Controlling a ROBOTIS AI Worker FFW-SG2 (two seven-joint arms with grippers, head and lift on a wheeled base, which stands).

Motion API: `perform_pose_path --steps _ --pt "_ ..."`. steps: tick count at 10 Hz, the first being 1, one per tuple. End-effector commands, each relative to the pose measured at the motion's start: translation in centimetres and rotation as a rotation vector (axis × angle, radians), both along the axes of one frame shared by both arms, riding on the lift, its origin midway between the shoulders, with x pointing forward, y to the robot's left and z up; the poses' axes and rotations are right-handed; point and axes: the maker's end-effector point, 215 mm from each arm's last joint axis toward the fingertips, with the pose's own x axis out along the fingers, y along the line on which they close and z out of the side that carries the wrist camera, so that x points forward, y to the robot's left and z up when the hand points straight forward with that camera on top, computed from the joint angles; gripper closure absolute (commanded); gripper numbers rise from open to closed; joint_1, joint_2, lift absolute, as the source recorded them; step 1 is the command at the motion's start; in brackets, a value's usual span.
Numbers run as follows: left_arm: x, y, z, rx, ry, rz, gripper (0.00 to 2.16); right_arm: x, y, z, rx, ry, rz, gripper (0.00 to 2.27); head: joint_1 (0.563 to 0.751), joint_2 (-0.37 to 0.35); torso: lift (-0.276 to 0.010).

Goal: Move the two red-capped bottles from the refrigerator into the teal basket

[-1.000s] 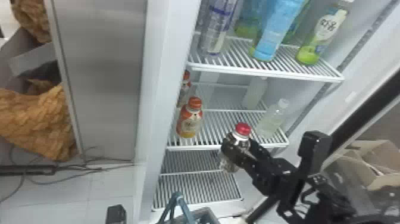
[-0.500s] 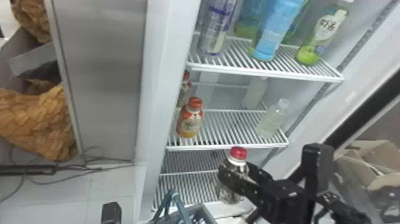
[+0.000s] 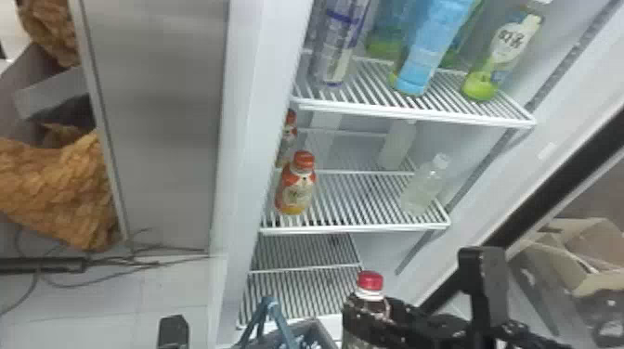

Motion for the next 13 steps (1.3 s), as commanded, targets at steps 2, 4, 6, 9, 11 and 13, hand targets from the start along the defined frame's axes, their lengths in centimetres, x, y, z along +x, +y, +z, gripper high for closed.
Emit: perform_pose_path --steps 2,4,6,9,11,13 --pt "0.1 0.2 0.0 0.000 0.002 0.002 1.09 -1.1 1.6 -1.1 0.027 0.055 0.033 0.67 0.695 -0.350 -0.228" --pt "0.1 0.3 0.1 -0.002 0.003 0.002 1.09 -2.1 3.4 -1.9 0.053 0.099 0.070 0.68 0.695 -0.350 -0.228" --pt "0.2 0.2 0.1 0.000 -0.001 0.001 1.09 -3.1 4.5 -2.4 0.073 0.135 0.095 0.68 0.695 -0.350 -0.228" --pt "0.1 0.1 0.0 0.002 -0.002 -0.001 1.09 -3.8 4.5 -3.1 0.070 0.169 0.095 0.44 0.695 -0.350 -0.228" --pt "0.0 0.1 0.0 0.002 -0.001 -0.003 1.09 -3.6 4.0 -3.1 0.062 0.165 0.084 0.32 0.695 -0.350 -0.228" --pt "-0.1 0.0 0.0 0.001 -0.001 -0.005 1.09 -3.1 3.6 -3.0 0.055 0.150 0.075 0.32 0.695 -0.350 -0.228"
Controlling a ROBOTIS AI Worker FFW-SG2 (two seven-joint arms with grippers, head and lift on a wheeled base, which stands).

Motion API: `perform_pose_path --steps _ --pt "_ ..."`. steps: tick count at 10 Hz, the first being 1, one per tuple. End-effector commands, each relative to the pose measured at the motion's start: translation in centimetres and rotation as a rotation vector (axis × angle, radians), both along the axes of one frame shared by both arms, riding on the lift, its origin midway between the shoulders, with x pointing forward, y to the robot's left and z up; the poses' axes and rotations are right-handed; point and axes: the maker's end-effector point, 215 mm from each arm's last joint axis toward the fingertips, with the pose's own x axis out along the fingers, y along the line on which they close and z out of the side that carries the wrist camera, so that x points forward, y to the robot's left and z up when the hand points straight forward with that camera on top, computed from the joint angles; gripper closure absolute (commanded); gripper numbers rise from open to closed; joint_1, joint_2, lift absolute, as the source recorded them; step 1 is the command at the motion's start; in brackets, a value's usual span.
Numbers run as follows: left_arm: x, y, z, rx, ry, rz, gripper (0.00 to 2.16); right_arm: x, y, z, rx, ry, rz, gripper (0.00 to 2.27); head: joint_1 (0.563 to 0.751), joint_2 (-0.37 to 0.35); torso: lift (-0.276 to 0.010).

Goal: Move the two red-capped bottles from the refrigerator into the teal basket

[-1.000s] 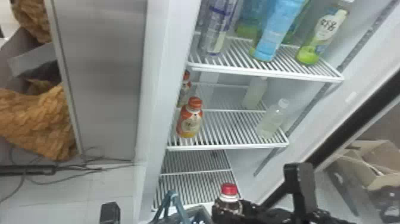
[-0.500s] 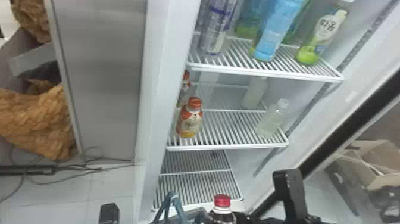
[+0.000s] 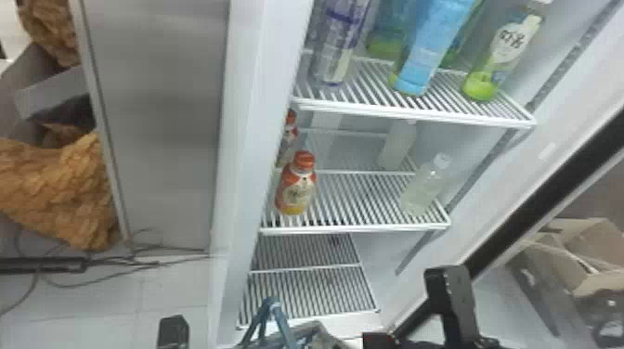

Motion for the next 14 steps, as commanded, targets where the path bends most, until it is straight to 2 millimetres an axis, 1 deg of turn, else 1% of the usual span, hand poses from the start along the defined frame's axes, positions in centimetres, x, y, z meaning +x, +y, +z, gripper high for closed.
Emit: perform_pose_path --steps 1,3,5,6,8,9,11,13,14 --pt "-0.1 0.0 0.0 0.000 0.001 -0.001 1.09 0.2 -0.4 -0.1 -0.005 -0.003 -0.011 0.32 0.695 -0.350 -0.228" --pt "-0.1 -0.1 0.0 0.000 0.000 -0.001 1.09 0.4 -1.0 -0.1 -0.012 -0.007 -0.024 0.32 0.695 -0.350 -0.228" --pt "-0.1 -0.1 0.0 0.000 0.000 -0.001 1.09 1.1 -1.6 0.3 -0.024 -0.032 -0.039 0.32 0.695 -0.350 -0.228" --pt "-0.1 -0.1 0.0 0.000 0.000 -0.001 1.09 1.8 -2.1 0.8 -0.033 -0.064 -0.050 0.32 0.695 -0.350 -0.228" --pt "-0.1 0.0 0.0 -0.001 0.001 0.000 1.09 5.3 -3.8 3.5 -0.071 -0.229 -0.089 0.32 0.695 -0.350 -0.228" --pt "-0.1 -0.1 0.0 0.000 0.000 -0.001 1.09 7.2 -4.5 5.3 -0.078 -0.330 -0.108 0.32 0.695 -0.350 -0.228" --pt "-0.1 -0.1 0.0 0.000 -0.002 -0.003 1.09 10.0 -5.1 8.7 -0.062 -0.520 -0.138 0.32 0.695 -0.350 -0.228" --pt "-0.3 -0.2 0.0 0.000 -0.001 -0.006 1.09 12.1 -5.7 11.3 -0.046 -0.686 -0.163 0.32 0.695 -0.350 -0.228" --pt "-0.4 -0.3 0.0 0.000 -0.001 -0.008 1.09 12.8 -6.3 12.2 -0.044 -0.760 -0.184 0.32 0.695 -0.350 -0.228"
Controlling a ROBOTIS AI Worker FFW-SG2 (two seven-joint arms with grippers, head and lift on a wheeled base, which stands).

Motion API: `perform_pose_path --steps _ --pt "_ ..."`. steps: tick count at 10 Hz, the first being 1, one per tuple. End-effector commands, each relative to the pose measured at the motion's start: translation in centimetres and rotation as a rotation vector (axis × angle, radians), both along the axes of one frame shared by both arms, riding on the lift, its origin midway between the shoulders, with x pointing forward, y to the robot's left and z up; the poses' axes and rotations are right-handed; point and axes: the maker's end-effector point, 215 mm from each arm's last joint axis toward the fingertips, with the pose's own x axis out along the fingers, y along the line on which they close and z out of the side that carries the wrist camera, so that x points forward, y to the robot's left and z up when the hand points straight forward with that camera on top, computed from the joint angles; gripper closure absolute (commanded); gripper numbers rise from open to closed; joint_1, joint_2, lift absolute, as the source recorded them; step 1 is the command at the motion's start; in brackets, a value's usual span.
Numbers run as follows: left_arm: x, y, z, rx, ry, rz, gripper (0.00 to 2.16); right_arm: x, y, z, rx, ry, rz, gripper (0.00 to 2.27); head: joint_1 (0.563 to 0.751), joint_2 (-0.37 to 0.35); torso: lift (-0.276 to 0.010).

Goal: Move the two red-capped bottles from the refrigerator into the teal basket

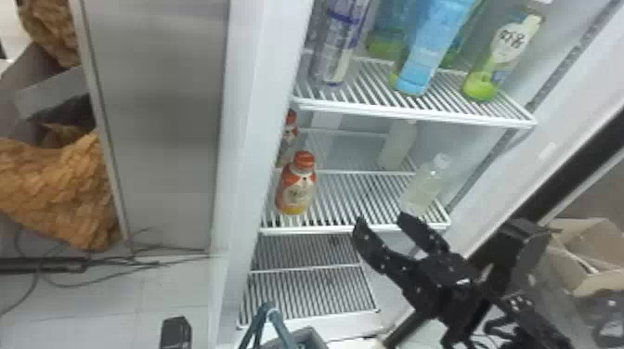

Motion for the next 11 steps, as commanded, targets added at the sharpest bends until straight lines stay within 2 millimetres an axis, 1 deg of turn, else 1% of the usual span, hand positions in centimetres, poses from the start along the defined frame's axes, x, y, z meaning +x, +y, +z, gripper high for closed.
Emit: perform_pose_path --steps 1,3,5,6,7,11 --pt "-0.2 -0.2 0.0 -0.002 0.001 -0.004 1.09 0.8 -0.9 0.8 0.007 -0.088 -0.029 0.32 0.695 -0.350 -0.228" --pt "-0.3 -0.3 0.1 -0.005 0.003 -0.006 1.09 1.5 -2.0 1.6 -0.002 -0.207 -0.073 0.32 0.695 -0.350 -0.228" --pt "-0.5 -0.4 0.1 -0.006 0.005 -0.011 1.09 1.7 -2.3 0.8 0.014 -0.283 -0.093 0.32 0.695 -0.350 -0.228" --pt "-0.6 -0.4 0.1 -0.006 0.006 -0.013 1.09 1.6 -2.7 0.4 0.012 -0.310 -0.107 0.32 0.695 -0.350 -0.228" --pt "-0.7 -0.5 0.1 -0.008 0.008 -0.016 1.09 1.5 -3.1 -0.7 0.013 -0.299 -0.116 0.32 0.695 -0.350 -0.228" --pt "-0.8 -0.7 0.3 -0.016 0.013 -0.018 1.09 1.1 -3.1 -1.5 -0.011 -0.282 -0.111 0.32 0.695 -0.350 -0.228"
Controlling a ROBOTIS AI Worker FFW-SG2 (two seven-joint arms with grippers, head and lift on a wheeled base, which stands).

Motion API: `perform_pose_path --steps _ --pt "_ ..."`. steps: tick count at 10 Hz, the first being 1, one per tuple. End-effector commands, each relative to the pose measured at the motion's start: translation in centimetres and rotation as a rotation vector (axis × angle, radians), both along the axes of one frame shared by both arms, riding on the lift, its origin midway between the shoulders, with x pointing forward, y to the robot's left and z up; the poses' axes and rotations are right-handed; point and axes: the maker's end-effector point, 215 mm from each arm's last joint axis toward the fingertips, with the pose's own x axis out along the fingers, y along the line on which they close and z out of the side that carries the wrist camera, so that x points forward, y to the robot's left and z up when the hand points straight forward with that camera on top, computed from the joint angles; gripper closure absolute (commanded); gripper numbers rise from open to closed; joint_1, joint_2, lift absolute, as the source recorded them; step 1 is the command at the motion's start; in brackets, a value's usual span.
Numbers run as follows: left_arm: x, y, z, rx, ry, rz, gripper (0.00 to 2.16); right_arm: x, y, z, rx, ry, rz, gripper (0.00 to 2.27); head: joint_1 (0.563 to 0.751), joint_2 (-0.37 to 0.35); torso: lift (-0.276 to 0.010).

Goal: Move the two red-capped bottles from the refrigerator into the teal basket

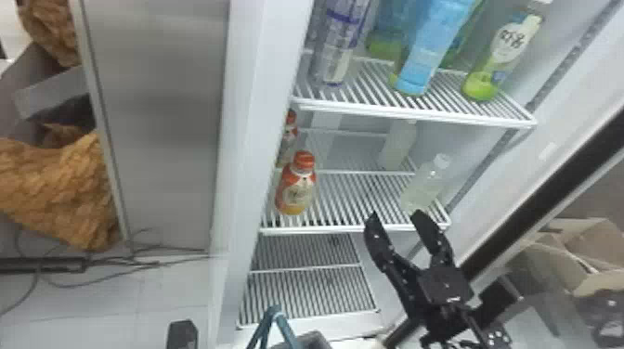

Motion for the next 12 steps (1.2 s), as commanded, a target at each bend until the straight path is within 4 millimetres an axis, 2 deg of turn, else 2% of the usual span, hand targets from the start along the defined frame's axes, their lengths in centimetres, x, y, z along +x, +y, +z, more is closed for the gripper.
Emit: perform_pose_path --steps 1,12 --pt "-0.14 -0.09 0.03 -0.002 0.002 -0.003 1.09 -0.01 0.12 -0.05 -0.009 0.001 0.003 0.32 0.695 -0.350 -0.228" --pt "-0.51 -0.27 0.16 -0.010 0.009 -0.009 1.09 -0.01 0.14 -0.19 -0.016 0.001 0.004 0.32 0.695 -0.350 -0.228"
